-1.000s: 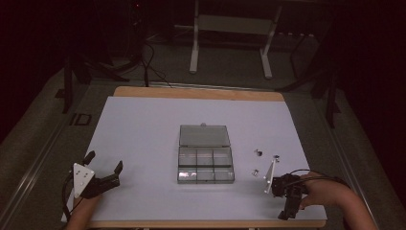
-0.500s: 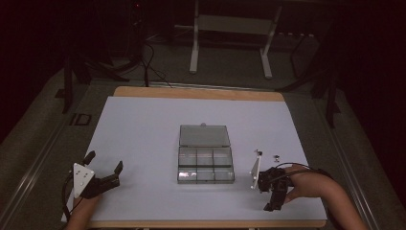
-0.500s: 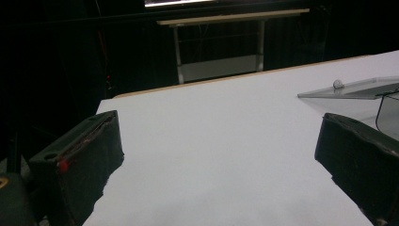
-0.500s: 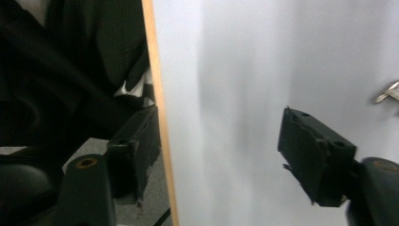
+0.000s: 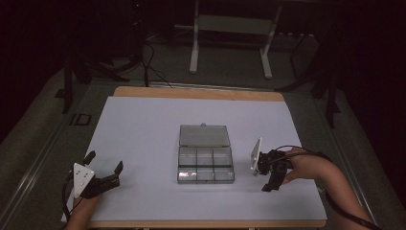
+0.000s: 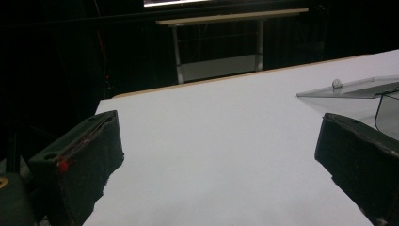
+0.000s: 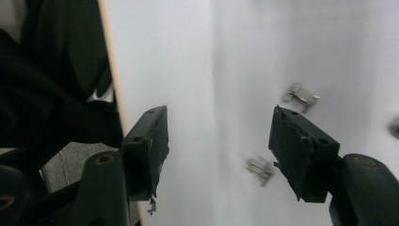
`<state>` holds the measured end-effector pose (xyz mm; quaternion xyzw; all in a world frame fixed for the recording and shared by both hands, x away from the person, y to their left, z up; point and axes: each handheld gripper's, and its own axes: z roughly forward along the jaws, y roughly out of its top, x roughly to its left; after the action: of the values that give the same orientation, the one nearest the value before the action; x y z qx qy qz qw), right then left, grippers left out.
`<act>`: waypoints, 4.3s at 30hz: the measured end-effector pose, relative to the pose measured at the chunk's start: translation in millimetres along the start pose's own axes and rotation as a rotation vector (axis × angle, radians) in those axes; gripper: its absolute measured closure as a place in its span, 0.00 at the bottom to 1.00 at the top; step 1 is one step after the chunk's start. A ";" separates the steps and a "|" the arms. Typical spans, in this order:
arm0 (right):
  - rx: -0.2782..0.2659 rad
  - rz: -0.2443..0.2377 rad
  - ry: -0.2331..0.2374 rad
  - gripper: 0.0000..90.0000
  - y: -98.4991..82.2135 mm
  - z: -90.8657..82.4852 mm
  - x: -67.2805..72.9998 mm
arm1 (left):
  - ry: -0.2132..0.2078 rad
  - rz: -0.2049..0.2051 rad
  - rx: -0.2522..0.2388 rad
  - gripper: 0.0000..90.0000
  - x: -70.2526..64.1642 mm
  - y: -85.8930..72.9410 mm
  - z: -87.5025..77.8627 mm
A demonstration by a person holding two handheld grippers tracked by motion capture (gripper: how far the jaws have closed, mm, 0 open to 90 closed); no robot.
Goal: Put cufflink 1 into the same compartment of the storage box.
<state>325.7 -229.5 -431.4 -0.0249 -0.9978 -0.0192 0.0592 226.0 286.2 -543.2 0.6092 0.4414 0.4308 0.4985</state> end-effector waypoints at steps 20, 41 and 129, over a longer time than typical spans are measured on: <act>0.007 0.119 -0.121 0.56 -6.2 1.1 -63.2 | -0.003 0.002 0.001 0.03 0.1 0.0 -0.1; 0.047 0.263 -0.133 0.66 -6.8 36.3 -124.1 | -0.007 0.004 -0.001 0.03 0.1 -0.1 -0.2; -0.084 -0.314 -0.167 0.81 201.7 -2.8 -27.7 | -0.014 0.003 -0.008 0.03 0.4 -0.3 -0.7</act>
<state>364.0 -29.6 -424.8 0.1272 -0.9892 -0.0676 -0.0289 225.3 286.8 -543.3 0.6107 0.4353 0.4290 0.5035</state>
